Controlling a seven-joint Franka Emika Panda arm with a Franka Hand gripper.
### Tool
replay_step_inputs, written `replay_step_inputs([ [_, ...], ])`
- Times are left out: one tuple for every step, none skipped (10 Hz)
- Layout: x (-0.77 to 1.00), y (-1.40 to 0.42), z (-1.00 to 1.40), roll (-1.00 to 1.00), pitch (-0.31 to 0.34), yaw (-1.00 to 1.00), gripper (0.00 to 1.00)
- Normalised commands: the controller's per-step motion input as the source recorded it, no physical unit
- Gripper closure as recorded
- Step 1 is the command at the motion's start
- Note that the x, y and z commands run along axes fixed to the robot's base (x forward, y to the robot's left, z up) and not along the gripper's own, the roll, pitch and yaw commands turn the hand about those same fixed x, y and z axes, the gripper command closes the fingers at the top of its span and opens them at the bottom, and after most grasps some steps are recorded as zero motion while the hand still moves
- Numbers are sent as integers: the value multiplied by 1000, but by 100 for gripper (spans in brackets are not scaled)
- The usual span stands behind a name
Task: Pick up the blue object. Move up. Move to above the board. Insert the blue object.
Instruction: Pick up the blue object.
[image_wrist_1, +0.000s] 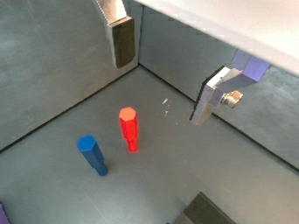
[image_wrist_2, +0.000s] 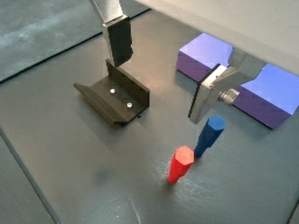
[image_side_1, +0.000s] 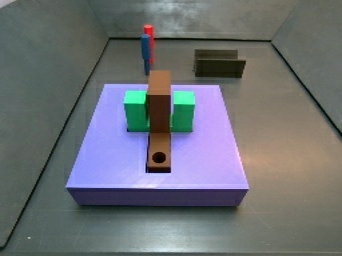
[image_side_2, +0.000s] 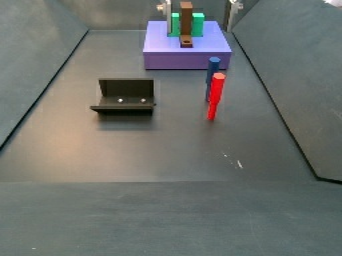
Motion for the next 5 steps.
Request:
replay_step_inputs([
  [-9,-29,0,0,-10,0,0],
  [0,-200,-83,0,-11,0,0],
  [0,-469,-186,0,-21,0,0],
  [0,-671,-231,0,-19,-3,0],
  [0,-763,-277,0,-3,-46,0],
])
